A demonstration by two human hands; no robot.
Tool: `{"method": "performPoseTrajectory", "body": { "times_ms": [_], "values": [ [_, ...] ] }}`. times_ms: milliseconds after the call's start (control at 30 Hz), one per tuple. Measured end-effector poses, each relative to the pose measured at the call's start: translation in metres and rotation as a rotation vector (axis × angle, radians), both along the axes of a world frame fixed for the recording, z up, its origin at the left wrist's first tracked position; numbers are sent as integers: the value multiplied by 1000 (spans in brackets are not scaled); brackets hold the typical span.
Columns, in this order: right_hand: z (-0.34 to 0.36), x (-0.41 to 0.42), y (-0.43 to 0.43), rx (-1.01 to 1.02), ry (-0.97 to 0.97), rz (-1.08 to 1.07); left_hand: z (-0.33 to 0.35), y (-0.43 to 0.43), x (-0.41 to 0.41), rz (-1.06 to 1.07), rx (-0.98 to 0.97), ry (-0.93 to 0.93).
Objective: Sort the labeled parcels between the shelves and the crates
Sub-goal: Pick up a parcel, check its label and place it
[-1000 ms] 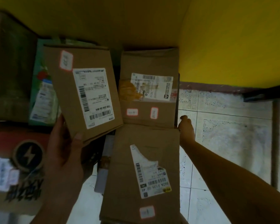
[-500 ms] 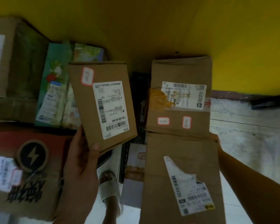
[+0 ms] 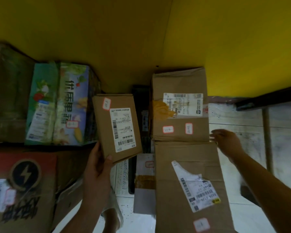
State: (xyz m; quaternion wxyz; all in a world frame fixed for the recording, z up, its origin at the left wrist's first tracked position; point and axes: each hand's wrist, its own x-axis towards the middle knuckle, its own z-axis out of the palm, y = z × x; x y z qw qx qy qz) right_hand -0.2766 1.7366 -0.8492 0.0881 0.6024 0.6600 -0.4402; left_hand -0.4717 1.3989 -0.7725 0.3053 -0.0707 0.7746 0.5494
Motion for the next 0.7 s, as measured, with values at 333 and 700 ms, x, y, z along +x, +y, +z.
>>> {"method": "performPoseTrajectory", "body": {
  "times_ms": [333, 700],
  "values": [
    [148, -121, -132, 55, 387, 431, 12, 10, -16, 14, -89, -89],
    [55, -167, -251, -702, 279, -510, -43, 37, -62, -302, -271, -26]
  ]
}}
